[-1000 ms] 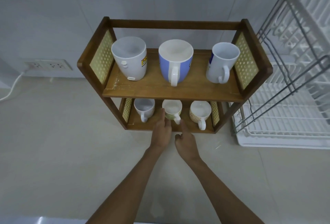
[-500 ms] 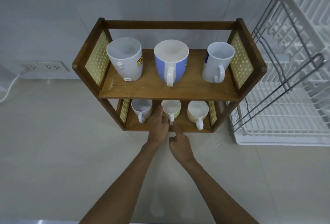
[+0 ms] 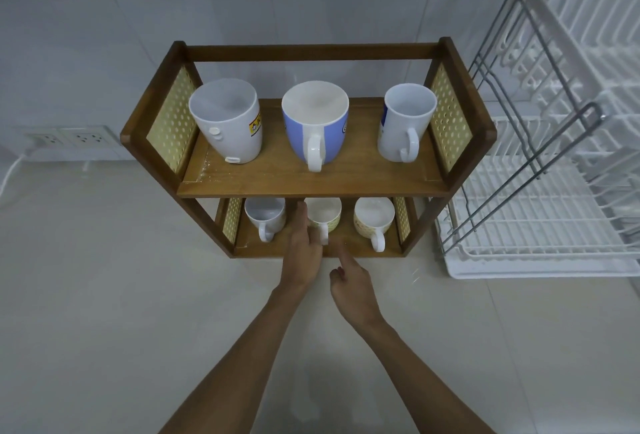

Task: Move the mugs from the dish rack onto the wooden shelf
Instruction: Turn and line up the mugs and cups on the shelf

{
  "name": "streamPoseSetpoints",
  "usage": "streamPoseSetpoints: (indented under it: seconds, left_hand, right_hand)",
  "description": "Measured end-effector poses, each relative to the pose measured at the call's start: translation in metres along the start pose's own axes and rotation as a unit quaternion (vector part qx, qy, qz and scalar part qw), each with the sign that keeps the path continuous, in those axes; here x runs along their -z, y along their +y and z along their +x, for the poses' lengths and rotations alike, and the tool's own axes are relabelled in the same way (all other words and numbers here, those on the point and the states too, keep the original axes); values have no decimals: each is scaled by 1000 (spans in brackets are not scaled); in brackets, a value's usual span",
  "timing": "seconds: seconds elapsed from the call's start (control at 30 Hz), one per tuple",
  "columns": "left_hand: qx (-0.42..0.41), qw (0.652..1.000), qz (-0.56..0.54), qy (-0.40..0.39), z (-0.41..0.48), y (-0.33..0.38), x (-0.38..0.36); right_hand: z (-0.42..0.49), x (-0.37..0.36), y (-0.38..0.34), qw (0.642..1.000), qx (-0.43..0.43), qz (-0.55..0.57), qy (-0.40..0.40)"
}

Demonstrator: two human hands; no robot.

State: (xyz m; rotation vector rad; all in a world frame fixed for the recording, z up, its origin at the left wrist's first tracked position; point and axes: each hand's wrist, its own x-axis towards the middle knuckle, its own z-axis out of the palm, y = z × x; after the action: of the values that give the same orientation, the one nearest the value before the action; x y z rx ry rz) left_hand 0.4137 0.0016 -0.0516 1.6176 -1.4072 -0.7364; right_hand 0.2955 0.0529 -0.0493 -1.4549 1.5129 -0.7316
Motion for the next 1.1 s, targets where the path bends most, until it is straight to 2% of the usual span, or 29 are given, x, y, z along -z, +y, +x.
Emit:
streamPoseSetpoints:
  seconds: [0.07,0.13,0.2,0.33,0.5,1.1]
  left_hand:
    - [-25,1000,2,-6,-11,8,-9]
    - [-40,998,-9,-46,-23,17,-22]
    - [-34,995,-19,-88,-30,23,-39]
    - [7,993,-48,-105,-27,30,-60]
    - [12,991,-77,-112,-16,30,-71]
    - [23,993,-44,-104,-4,31,-83]
  right_hand:
    - [-8,12,7,998,8,-12,61]
    - [-17,24,16,991,11,-37,129]
    - [-20,34,25,985,-8,-42,165]
    - [-14,43,31,990,-71,-11,123]
    - [2,50,31,993,-89,-1,80]
    - [28,55,30,996,-51,19,73]
